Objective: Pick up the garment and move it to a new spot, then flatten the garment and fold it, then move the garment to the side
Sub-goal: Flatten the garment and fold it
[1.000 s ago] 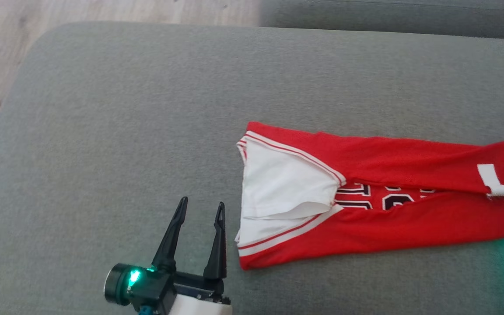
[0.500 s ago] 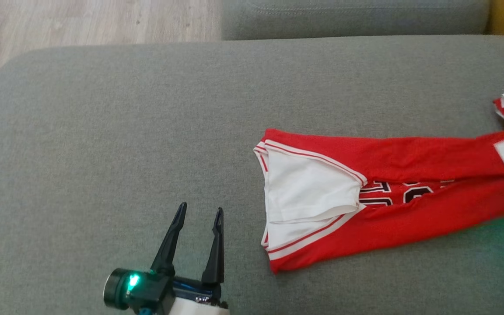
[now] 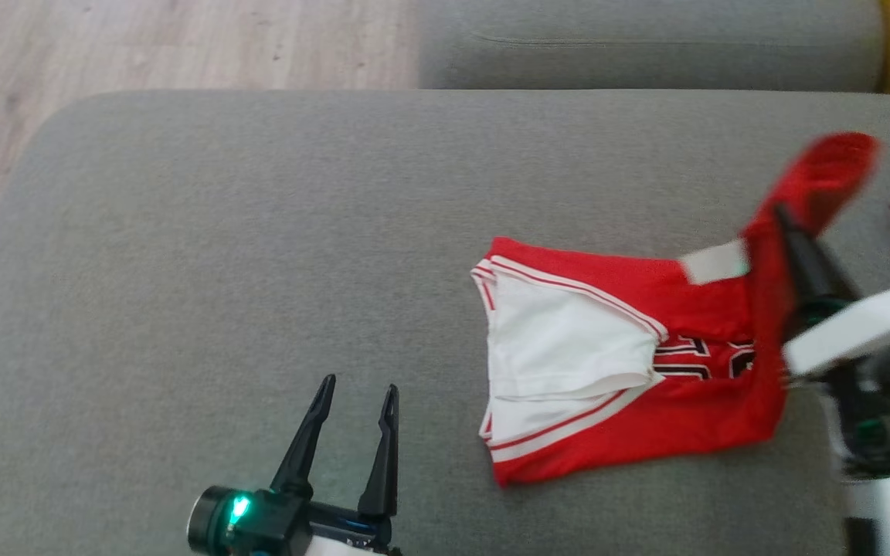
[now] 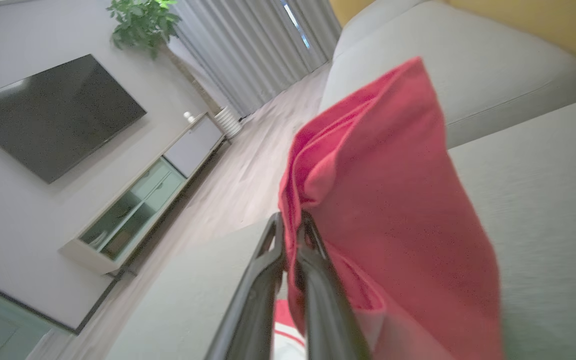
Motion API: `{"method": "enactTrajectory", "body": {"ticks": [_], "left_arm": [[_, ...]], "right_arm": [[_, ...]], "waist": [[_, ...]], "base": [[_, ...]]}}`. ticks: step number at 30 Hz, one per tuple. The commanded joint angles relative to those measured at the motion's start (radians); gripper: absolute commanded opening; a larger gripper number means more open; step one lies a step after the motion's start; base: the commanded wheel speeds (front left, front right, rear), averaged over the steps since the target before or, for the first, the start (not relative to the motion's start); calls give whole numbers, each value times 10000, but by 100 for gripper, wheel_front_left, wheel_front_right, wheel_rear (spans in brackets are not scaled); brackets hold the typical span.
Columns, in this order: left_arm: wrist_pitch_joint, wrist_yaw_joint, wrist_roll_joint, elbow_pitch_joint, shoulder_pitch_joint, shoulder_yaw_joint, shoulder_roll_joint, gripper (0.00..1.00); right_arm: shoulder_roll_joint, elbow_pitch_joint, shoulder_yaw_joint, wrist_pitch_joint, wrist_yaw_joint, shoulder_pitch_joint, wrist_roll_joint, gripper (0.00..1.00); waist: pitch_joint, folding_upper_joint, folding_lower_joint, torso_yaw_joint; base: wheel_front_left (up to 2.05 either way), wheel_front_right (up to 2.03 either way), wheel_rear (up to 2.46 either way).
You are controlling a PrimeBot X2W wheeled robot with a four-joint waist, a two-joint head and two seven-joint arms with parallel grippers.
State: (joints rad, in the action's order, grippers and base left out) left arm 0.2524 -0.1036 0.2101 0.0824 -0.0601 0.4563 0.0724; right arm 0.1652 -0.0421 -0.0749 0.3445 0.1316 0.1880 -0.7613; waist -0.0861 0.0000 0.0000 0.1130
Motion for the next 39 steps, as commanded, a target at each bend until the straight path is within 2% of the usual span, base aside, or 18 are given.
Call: {"method": "enactTrajectory", "body": {"ticks": [1, 8, 18, 19, 20, 21, 26, 31, 35, 39], "left_arm": [[93, 65, -94, -231, 248, -304, -142, 100], [93, 194, -90, -83, 356, -212, -187, 100], [93, 171, -18, -20, 410, -208, -213, 100], [93, 161, -13, -18, 402, -211, -214, 100], [93, 144, -9, -12, 396, -221, -215, 100], [93, 126, -8, -1, 392, -229, -216, 100], [93, 63, 25, 115, 362, -302, -219, 100], [93, -54, 287, 171, 89, -590, -220, 100], [93, -76, 333, 179, -109, -781, -220, 100], [93, -124, 293, 68, -239, -962, -220, 100]], "right_arm": [[-221, 553, 618, 113, -9, 273, 58, 0], [-916, -291, 2332, 272, -9, 407, -137, 0], [-1105, -1392, 3724, 129, -9, 341, -315, 0], [-1112, -1451, 3870, 151, -9, 321, -340, 18], [-1117, -1507, 3997, 168, -9, 297, -357, 69], [-1122, -1543, 4105, 161, -9, 274, -374, 100], [-1087, -1079, 4443, -438, -9, 127, -483, 100], [-20, -236, 4494, -2314, -9, -144, 523, 100], [606, -69, 3941, -3863, -9, -744, 946, 100], [1044, -406, 3114, -5222, -9, -1332, 1911, 100]], "waist": [[8, 0, 0, 243], [-38, 0, 0, 867], [-186, 0, 0, 1306], [-182, 0, 0, 1300], [-173, 0, 0, 1274], [-150, 0, 0, 1242], [156, 0, 0, 1005], [801, 0, 0, 643], [1247, 0, 0, 361], [1573, 0, 0, 100]], "base": [[0, 0, 0], [0, 0, 0], [0, 0, 0], [0, 0, 0], [0, 0, 0], [0, 0, 0], [0, 0, 0], [0, 0, 0], [0, 0, 0], [0, 0, 0]]}}
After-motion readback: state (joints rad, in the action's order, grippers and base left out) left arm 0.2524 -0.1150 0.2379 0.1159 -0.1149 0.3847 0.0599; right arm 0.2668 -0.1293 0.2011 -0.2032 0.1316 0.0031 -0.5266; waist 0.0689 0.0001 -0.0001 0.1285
